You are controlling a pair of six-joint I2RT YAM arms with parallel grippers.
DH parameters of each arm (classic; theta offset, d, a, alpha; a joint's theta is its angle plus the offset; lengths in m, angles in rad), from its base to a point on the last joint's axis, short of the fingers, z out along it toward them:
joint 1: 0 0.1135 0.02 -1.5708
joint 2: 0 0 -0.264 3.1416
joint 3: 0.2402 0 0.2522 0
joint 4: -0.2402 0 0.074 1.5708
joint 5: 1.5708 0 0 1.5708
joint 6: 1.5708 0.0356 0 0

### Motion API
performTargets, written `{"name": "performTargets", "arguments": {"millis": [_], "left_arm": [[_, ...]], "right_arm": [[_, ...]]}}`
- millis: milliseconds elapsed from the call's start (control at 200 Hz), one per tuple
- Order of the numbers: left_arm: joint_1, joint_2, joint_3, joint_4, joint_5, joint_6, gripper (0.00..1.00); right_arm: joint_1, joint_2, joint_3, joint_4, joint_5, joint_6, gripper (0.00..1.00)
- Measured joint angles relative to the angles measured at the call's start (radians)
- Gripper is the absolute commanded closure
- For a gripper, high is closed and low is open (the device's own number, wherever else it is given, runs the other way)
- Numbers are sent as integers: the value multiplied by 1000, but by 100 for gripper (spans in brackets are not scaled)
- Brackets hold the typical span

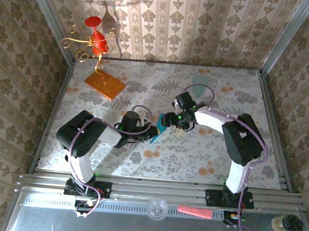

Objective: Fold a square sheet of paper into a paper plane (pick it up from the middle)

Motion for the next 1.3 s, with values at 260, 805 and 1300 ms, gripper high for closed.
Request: {"name": "performTargets", "arguments": {"millis": [260,805,1300], "left_arm": [[0,10,-12,8,0,0,100],[0,13,-12,11,0,0,88],[0,-106,-12,-176,-32,51,66]], "right_arm": [[9,34,34,-27,61,-3,24],[35,97,130,-137,145,2,26],[39,123,174,-192,163,5,26]]}}
